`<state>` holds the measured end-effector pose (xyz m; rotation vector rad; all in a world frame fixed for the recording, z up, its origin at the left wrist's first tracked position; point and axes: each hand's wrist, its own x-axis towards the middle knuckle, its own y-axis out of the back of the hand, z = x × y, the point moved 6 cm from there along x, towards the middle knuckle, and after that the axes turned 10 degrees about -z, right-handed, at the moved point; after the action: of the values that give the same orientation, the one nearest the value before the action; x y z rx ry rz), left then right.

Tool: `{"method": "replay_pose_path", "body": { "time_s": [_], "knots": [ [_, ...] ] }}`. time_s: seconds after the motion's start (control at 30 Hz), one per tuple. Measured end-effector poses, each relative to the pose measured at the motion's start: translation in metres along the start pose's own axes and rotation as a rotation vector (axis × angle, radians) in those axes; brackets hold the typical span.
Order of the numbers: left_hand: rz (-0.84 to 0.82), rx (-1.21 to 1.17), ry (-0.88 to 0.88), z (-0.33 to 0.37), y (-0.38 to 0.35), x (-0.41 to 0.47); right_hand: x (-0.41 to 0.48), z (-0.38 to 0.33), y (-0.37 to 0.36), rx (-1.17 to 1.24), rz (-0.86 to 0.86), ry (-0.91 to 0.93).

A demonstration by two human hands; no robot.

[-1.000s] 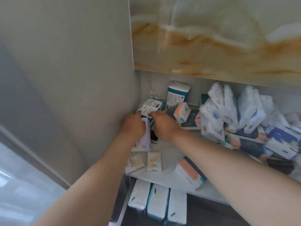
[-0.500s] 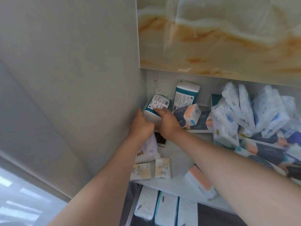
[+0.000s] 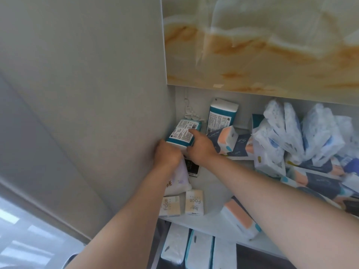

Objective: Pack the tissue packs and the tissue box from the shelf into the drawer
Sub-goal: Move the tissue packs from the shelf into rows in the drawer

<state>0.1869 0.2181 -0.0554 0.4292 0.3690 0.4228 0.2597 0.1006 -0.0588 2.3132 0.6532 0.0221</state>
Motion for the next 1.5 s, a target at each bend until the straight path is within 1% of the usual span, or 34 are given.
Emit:
{"method": "replay_pose_path", "body": {
  "time_s": [0.07, 0.17, 0.23, 0.33, 0.43, 0.53, 0.7, 0.77, 0.87, 0.97, 1.07, 1.13, 1.2, 1.3, 1.37, 1.43, 1.5],
  "knots": [
    [-0.044, 0.019, 0.026, -0.006, 0.000, 0.011, 0.010, 0.002, -0.005, 0.080, -0.047, -0.055],
    [-0.122, 0.018, -0.027, -0.005, -0.004, 0.021, 0.022, 0.001, -0.017, 0.231, -0.133, -0.088],
    [-0.117, 0.057, -0.070, -0.004, -0.006, 0.024, 0.024, 0.002, -0.015, 0.234, -0.091, -0.082],
    [-0.041, 0.111, -0.211, 0.006, -0.008, 0.020, 0.020, 0.007, -0.003, 0.252, 0.010, -0.044],
    [-0.025, 0.051, -0.309, 0.021, -0.011, 0.010, 0.008, 0.004, 0.009, 0.301, 0.109, 0.034],
    [-0.028, -0.101, -0.373, 0.037, -0.009, -0.003, -0.010, 0.004, 0.025, 0.364, 0.198, 0.061],
    [0.009, -0.229, -0.386, 0.051, 0.001, -0.040, -0.064, 0.002, 0.042, 0.456, 0.140, 0.160],
    [-0.032, -0.265, -0.362, 0.054, 0.004, -0.058, -0.091, 0.000, 0.048, 0.463, 0.153, 0.179],
    [-0.167, -0.328, -0.286, 0.056, 0.003, -0.088, -0.130, -0.005, 0.054, 0.353, 0.149, 0.213],
    [-0.140, -0.249, -0.296, 0.058, 0.011, -0.120, -0.166, -0.011, 0.054, 0.263, 0.097, 0.235],
    [-0.129, -0.205, -0.250, 0.058, 0.027, -0.150, -0.194, -0.007, 0.054, 0.140, 0.047, 0.213],
    [-0.183, -0.102, -0.248, 0.059, 0.033, -0.171, -0.212, -0.006, 0.059, 0.003, 0.051, 0.231],
    [-0.250, 0.043, -0.287, 0.059, 0.032, -0.192, -0.227, -0.008, 0.061, -0.103, 0.023, 0.278],
    [-0.293, 0.204, -0.386, 0.061, 0.023, -0.220, -0.252, -0.017, 0.054, -0.217, -0.134, 0.338],
    [-0.273, 0.260, -0.417, 0.063, 0.018, -0.234, -0.270, -0.019, 0.048, -0.291, -0.209, 0.291],
    [-0.273, 0.234, -0.413, 0.061, 0.013, -0.244, -0.287, -0.017, 0.046, -0.307, -0.201, 0.205],
    [-0.357, 0.224, -0.392, 0.053, 0.003, -0.250, -0.301, -0.007, 0.045, -0.310, -0.195, 0.126]
  ]
}}
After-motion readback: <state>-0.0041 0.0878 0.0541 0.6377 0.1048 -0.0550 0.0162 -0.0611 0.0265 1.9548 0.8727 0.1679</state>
